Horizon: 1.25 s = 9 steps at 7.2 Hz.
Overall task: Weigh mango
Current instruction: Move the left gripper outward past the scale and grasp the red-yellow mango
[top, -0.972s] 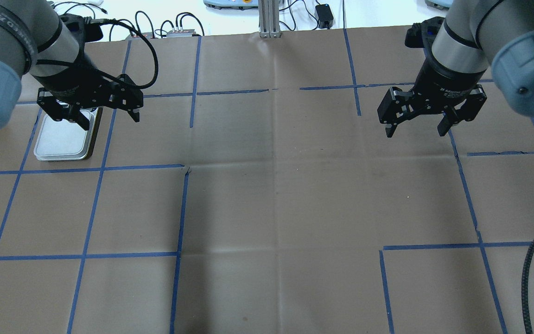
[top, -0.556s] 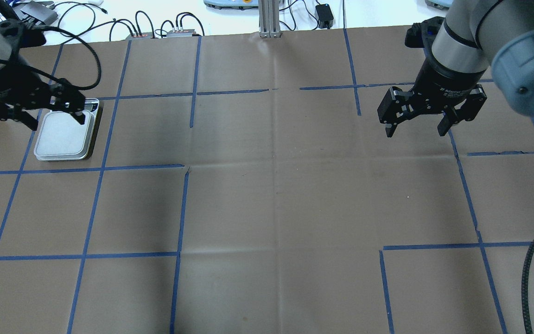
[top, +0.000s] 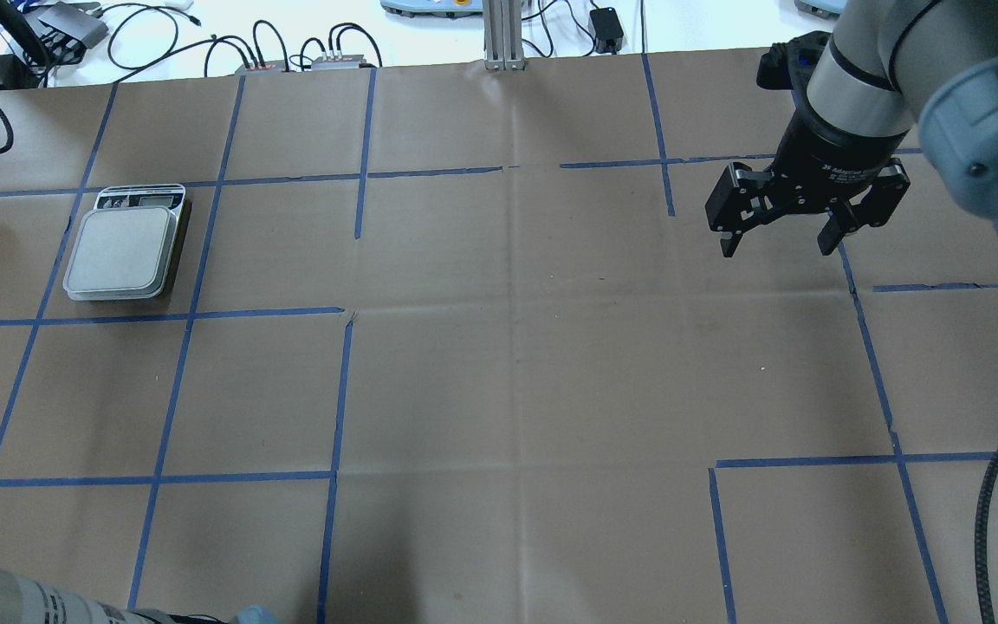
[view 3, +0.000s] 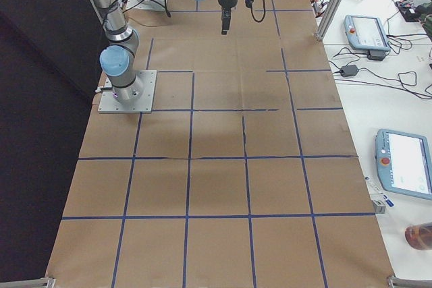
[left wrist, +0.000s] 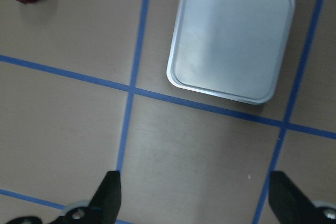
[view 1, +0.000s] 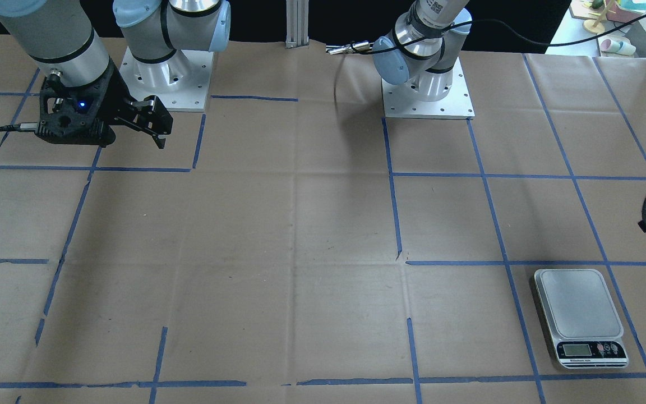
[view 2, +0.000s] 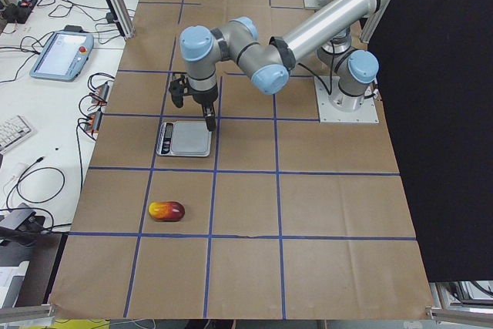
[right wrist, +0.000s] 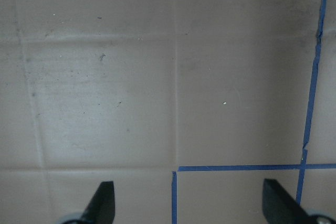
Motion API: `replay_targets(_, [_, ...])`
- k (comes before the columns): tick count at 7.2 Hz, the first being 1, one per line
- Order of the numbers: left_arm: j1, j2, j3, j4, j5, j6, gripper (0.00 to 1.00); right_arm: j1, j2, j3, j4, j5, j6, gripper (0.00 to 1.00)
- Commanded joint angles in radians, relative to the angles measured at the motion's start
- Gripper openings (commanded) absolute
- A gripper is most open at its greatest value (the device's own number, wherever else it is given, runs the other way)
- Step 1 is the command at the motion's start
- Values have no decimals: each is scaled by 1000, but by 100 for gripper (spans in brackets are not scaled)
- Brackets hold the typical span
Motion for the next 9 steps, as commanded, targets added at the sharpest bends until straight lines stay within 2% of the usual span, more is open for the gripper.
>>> replay_targets(1, [69,-270,260,2,1,5,100,0,0,0,0,0,0,100])
replay_targets(2, [78,-381,366,11,-10,27,99,0,0,0,0,0,0,100])
replay_targets(3, [91,-467,468,18,-12,146,99,0,0,0,0,0,0,100])
replay_targets(5, [125,-609,624,21,-64,211,99,0,0,0,0,0,0,100])
replay_targets(6, [123,-635,661,20,-67,242,99,0,0,0,0,0,0,100])
replay_targets(8, [123,-652,672,23,-126,349,99,0,0,0,0,0,0,100])
replay_targets(9, [123,-670,672,21,-127,348,99,0,0,0,0,0,0,100])
